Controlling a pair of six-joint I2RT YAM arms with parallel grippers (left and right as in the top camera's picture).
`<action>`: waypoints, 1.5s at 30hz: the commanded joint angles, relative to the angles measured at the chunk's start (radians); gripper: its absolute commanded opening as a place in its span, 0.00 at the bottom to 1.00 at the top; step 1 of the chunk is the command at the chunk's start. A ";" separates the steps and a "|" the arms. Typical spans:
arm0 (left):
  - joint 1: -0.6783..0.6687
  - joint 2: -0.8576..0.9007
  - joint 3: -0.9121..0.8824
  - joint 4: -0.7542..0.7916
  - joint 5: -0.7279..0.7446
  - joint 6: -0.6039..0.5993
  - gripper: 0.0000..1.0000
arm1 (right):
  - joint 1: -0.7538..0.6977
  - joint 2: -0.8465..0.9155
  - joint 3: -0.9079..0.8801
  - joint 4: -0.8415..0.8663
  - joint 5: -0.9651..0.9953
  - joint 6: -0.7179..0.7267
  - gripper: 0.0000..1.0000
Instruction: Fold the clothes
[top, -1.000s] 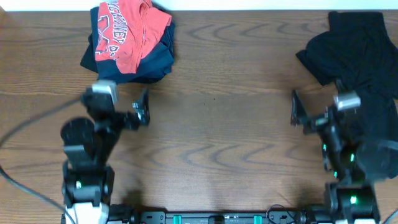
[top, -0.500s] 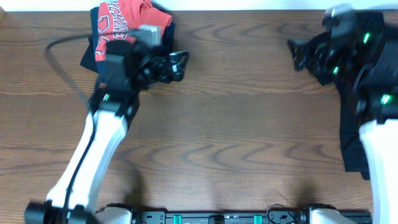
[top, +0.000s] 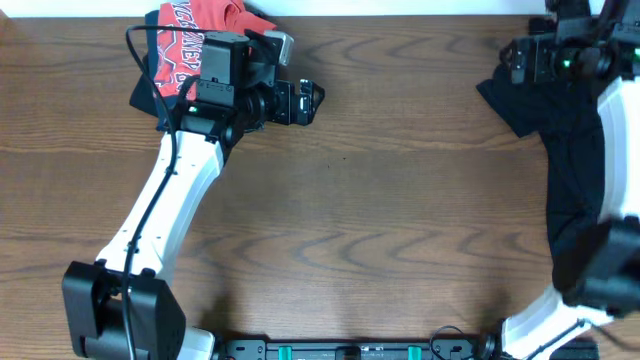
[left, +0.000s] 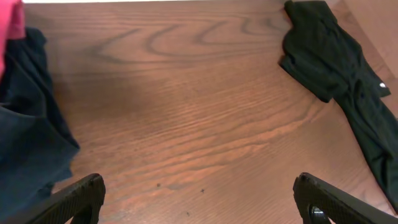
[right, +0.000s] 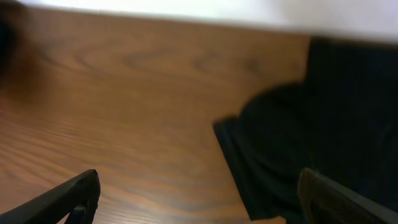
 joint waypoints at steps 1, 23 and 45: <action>-0.004 -0.001 0.015 -0.003 0.037 -0.053 0.98 | -0.040 0.068 0.011 -0.003 -0.078 -0.022 0.99; -0.012 0.143 0.014 -0.163 -0.183 -0.074 0.94 | 0.034 0.317 -0.014 -0.127 0.338 0.147 0.76; -0.013 0.143 0.014 -0.174 -0.208 -0.074 0.93 | 0.048 0.320 -0.232 0.128 0.514 0.470 0.58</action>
